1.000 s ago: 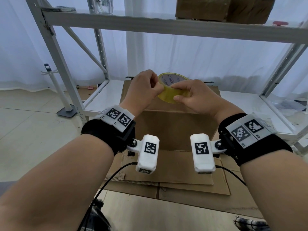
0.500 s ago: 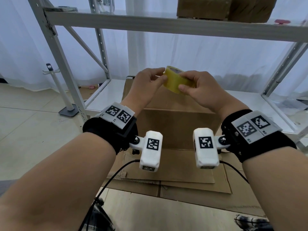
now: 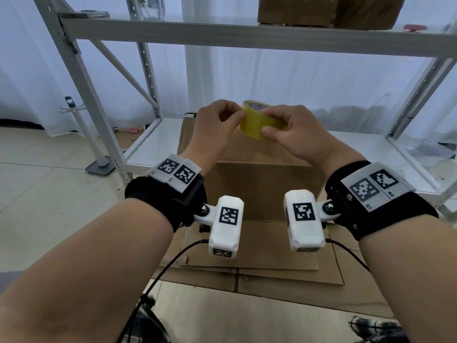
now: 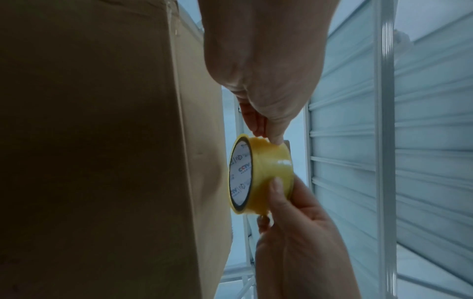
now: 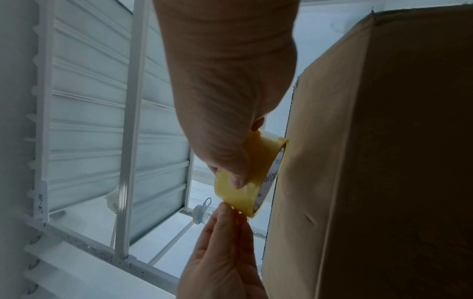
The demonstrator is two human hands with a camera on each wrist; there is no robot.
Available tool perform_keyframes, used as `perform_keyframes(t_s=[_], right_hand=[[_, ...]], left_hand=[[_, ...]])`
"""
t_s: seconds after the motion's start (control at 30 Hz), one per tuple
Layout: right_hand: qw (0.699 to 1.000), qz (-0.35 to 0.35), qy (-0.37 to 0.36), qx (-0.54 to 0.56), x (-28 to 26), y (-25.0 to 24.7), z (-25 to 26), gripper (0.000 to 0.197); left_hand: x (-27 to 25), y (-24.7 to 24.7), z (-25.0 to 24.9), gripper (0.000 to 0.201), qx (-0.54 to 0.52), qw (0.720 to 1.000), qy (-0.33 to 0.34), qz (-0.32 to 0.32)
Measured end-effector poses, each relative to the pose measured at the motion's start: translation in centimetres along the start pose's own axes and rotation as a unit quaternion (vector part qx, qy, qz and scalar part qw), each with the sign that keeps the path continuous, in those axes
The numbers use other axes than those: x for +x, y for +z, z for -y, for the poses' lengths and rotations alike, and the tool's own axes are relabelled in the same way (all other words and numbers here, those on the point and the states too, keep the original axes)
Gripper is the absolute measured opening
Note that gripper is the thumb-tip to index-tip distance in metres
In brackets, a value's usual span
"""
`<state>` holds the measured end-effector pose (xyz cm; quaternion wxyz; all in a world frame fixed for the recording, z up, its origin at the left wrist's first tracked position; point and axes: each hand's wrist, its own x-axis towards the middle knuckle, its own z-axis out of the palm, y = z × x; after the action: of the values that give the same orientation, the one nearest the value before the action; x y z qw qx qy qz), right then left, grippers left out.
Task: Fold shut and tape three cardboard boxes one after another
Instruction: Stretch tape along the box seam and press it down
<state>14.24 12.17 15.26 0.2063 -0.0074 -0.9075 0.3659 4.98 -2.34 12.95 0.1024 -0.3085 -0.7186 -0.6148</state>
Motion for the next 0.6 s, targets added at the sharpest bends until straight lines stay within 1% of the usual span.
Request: perform_keyframes(t_s=[0.13,0.27,0.33,0.4,0.47,0.5,0.53,0.6], right_hand=[[1.000,-0.011,0.014,0.021,-0.1,0.3,0.0,0.032],[0.999,-0.024,0.013,-0.018,0.1,0.7,0.3,0.031],[0.999,-0.025,0.018,-0.039,0.1,0.8,0.4,0.033],[0.999,-0.030,0.018,-0.037,0.1,0.6,0.3,0.034],[0.999,-0.034,0.005,-0.014,0.1,0.4,0.3,0.032],[0.999,-0.036,0.002,0.006,0.1,0.2,0.4,0.030],[0.999,-0.038,0.010,0.034,0.1,-0.1,0.4,0.027],[0.992,-0.050,0.051,0.103,0.1,-0.4,0.6,0.016]], left_hand=[[-0.2,1.0,0.0,0.004,0.014,1.000,-0.004,-0.001],[0.2,1.5,0.1,0.022,0.018,1.000,-0.018,0.001],[0.2,1.6,0.3,0.021,0.018,1.000,-0.025,-0.003],[-0.2,1.9,-0.1,0.014,-0.007,1.000,-0.023,0.001],[-0.7,2.5,-0.9,0.003,-0.015,0.999,-0.009,0.032],[-0.7,2.8,-1.1,0.003,-0.019,0.999,0.001,0.040],[-0.7,2.9,-1.2,0.006,-0.024,0.999,0.006,0.033],[-0.3,2.2,-1.1,0.005,-0.052,0.999,-0.014,-0.011]])
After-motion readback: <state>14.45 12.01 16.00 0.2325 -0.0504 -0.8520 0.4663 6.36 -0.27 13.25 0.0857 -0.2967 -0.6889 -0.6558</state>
